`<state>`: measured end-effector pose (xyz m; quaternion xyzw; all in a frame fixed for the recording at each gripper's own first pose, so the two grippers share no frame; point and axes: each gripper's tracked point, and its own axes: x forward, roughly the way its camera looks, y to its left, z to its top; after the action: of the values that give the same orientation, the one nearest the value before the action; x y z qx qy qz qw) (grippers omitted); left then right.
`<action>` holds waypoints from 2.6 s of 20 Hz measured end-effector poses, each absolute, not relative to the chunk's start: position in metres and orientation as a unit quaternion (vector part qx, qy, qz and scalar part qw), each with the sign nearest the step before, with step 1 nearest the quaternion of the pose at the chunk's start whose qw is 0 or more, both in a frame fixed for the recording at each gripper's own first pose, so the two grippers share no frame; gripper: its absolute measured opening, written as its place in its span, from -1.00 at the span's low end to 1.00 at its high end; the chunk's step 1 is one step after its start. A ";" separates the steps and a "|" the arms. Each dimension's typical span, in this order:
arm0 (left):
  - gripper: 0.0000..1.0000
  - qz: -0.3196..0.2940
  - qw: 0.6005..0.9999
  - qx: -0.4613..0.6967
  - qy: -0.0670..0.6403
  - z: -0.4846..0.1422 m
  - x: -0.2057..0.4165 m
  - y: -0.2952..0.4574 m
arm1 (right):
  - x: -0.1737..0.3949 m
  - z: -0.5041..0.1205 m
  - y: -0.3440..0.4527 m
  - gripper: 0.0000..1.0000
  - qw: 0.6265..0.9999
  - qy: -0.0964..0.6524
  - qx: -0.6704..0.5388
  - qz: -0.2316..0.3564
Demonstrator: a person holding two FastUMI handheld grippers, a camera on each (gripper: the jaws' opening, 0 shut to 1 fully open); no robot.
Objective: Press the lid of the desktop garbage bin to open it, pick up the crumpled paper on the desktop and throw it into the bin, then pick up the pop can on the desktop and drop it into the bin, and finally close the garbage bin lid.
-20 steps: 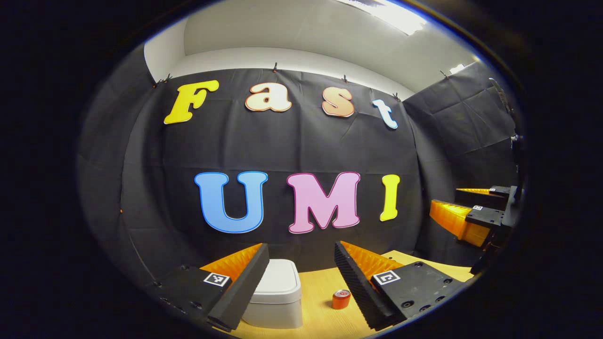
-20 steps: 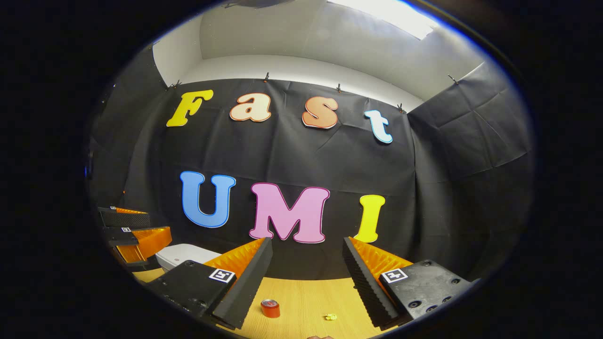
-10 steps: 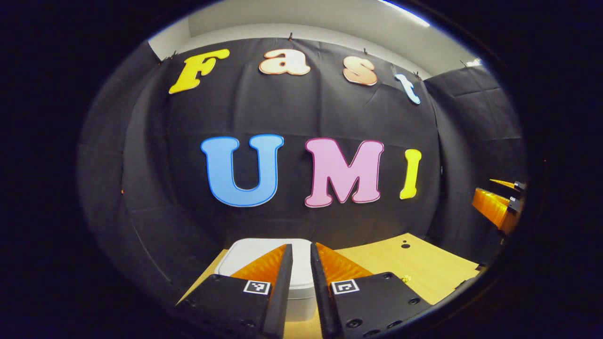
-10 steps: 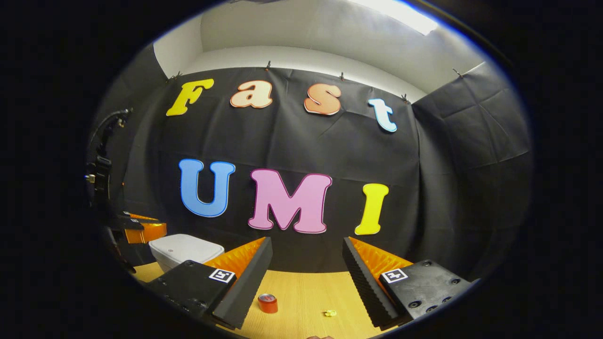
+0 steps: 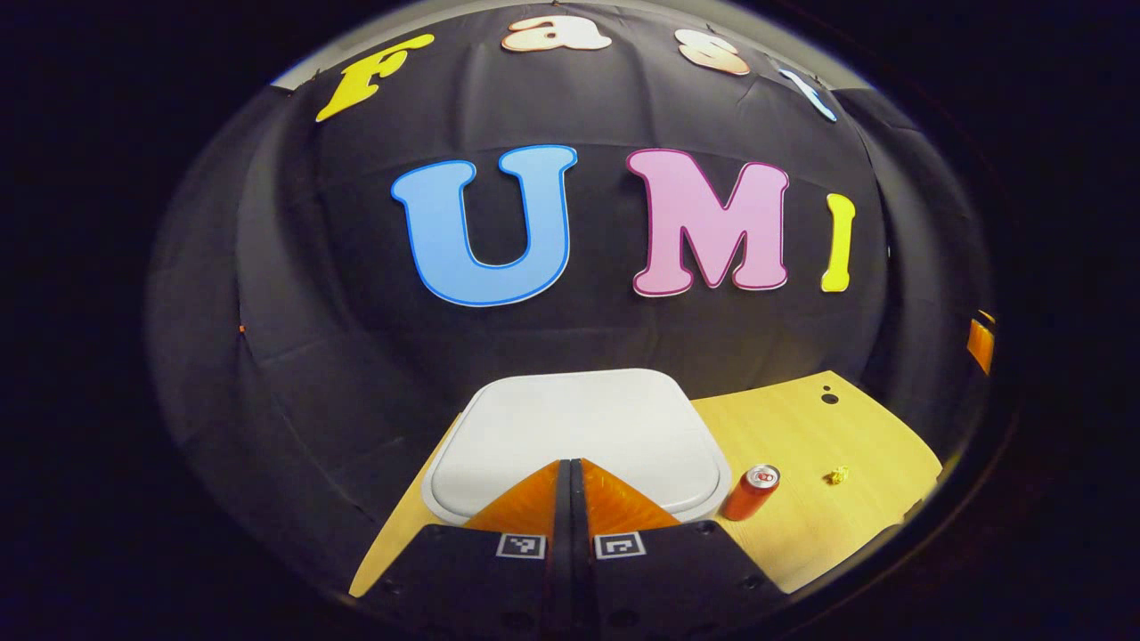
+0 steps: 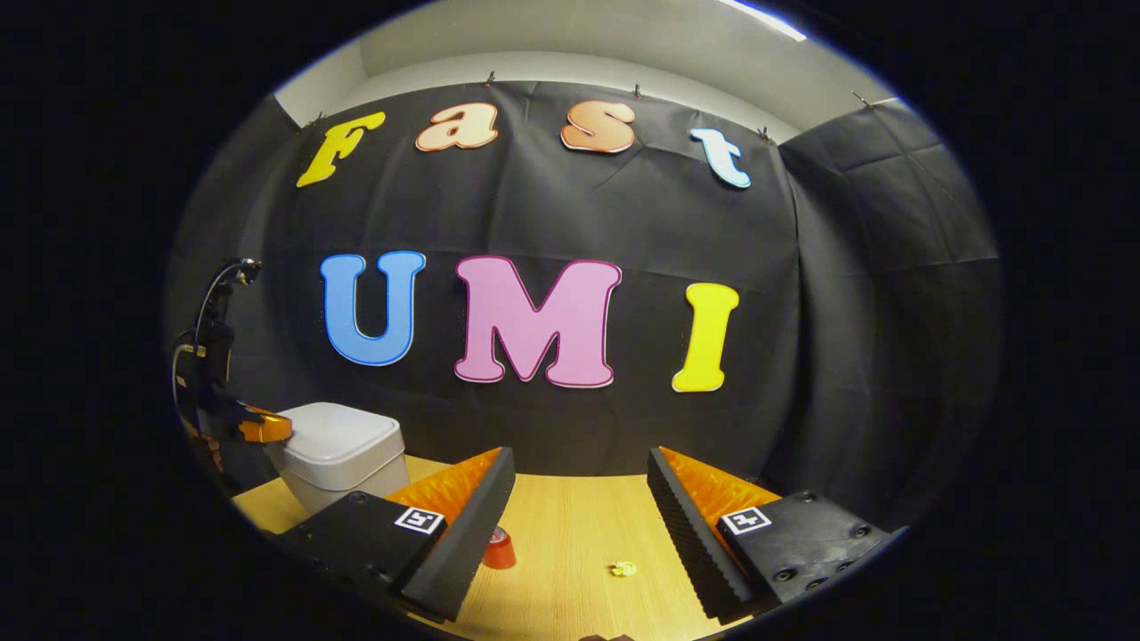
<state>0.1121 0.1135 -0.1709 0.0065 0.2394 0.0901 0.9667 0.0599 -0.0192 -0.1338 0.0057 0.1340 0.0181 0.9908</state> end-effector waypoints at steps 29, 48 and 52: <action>-0.66 0.042 0.999 -0.013 0.018 -0.002 0.086 -0.018 | 0.069 -0.160 -0.062 0.92 0.983 0.180 -0.006 -0.020; 0.95 -0.004 0.993 -0.028 0.115 -0.087 0.077 -0.029 | 0.068 -0.376 -0.073 0.95 0.869 0.494 -0.009 0.014; 0.95 0.021 0.991 0.020 0.133 -0.096 0.082 -0.005 | 0.074 -0.433 -0.081 0.96 0.833 0.554 -0.009 0.012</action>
<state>0.0820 -0.0054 -0.0958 0.0202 0.1333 0.0207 0.9907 0.0738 -0.0808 -0.4329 -0.0091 0.5536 0.0116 0.8326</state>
